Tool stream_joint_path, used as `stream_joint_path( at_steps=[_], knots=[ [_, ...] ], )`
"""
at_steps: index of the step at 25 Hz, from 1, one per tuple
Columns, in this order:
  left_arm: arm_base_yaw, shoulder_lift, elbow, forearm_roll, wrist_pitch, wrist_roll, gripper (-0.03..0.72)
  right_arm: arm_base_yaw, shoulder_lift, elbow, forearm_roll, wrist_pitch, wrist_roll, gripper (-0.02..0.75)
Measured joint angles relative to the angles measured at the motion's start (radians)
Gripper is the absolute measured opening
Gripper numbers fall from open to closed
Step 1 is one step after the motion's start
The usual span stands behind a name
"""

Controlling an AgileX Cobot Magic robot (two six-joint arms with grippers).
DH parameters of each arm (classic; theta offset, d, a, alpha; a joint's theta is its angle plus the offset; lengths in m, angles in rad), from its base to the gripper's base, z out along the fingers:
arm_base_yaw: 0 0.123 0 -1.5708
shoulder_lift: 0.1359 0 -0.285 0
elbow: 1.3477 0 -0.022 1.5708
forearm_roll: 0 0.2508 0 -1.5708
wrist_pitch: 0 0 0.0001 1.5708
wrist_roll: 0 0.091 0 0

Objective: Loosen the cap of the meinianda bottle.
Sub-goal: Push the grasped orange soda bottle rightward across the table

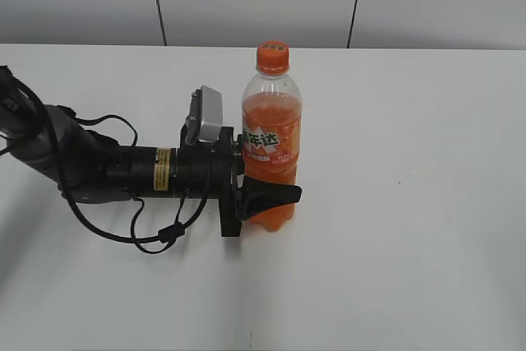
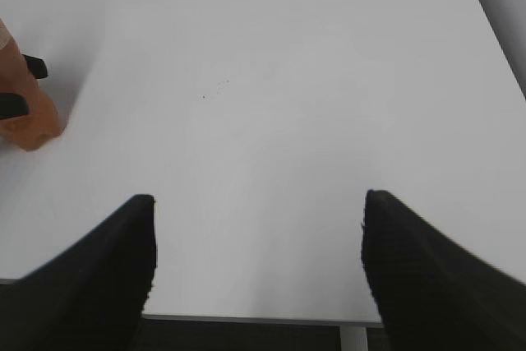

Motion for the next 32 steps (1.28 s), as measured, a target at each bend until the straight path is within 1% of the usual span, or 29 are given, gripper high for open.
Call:
stream_joint_path(
  at_steps=[10, 13, 16, 19, 22, 28, 32],
  knots=[
    [-0.002, 0.000, 0.000, -0.005, -0.001, 0.000, 0.395, 0.000, 0.000, 0.000, 0.002, 0.000, 0.010, 0.585],
    [-0.002, 0.000, 0.000, -0.005, -0.001, 0.000, 0.395, 0.000, 0.029, -0.022, 0.003, -0.002, -0.008, 0.585],
    [-0.002, 0.000, 0.000, -0.005, -0.001, 0.000, 0.395, 0.000, 0.152, -0.099, 0.003, -0.003, -0.046, 0.585],
    [-0.002, 0.000, 0.000, -0.005, -0.001, 0.000, 0.395, 0.000, 0.313, -0.219, 0.019, -0.002, -0.072, 0.585],
    [-0.002, 0.000, 0.000, -0.005, -0.001, 0.000, 0.395, 0.000, 0.488, -0.348, 0.074, 0.023, -0.076, 0.585],
    [-0.002, 0.000, 0.000, -0.005, -0.001, 0.000, 0.395, 0.000, 0.850, -0.587, 0.189, 0.116, -0.021, 0.585],
    [-0.002, 0.000, 0.000, -0.005, -0.002, 0.000, 0.395, 0.000, 1.073, -0.715, 0.255, 0.122, 0.032, 0.585]
  ],
)
